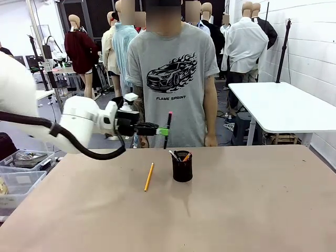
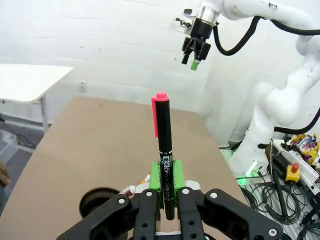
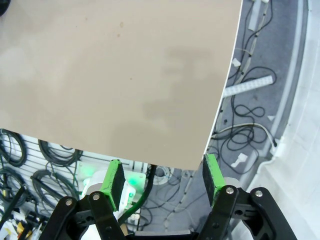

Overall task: Place the pens into the pen holder.
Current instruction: Pick up a writing instrument from the table and place it into the Pen holder.

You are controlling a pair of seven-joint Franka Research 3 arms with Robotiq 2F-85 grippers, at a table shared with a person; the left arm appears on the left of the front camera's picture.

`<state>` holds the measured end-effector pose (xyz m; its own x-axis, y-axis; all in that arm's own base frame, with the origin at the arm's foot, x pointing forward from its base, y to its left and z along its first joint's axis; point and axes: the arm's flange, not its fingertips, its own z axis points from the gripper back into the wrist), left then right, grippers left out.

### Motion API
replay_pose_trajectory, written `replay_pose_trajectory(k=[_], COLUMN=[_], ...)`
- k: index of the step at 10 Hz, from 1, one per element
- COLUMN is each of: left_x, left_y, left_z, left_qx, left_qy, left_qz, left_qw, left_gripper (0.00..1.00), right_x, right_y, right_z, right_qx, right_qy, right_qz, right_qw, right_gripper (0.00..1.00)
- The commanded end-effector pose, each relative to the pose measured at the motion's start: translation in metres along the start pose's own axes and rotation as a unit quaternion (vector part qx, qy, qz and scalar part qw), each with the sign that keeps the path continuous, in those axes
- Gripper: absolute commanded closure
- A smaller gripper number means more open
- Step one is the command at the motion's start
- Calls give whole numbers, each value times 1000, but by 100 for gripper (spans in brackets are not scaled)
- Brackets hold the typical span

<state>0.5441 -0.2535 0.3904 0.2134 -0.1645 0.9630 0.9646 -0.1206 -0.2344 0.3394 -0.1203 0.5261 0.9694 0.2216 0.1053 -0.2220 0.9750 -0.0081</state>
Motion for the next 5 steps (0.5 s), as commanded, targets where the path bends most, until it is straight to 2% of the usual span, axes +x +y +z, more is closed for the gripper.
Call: replay_pose_trajectory(k=[1,3,5], left_x=[-3,-23,-38], left_y=[27,44,55], left_z=[-24,-50,-56], left_qx=[-26,-27,-43], left_qy=[-34,9,-1], left_qz=[-8,1,-9], left_qw=[999,1000,999], left_gripper=[100,100,100], right_x=[1,1,1], right_y=[-2,-2,-2], right_z=[0,0,0], right_qx=[-10,-10,-10], right_qy=[7,7,7], right_qz=[0,0,0], right_qw=[1000,1000,1000], right_gripper=[21,21,21])
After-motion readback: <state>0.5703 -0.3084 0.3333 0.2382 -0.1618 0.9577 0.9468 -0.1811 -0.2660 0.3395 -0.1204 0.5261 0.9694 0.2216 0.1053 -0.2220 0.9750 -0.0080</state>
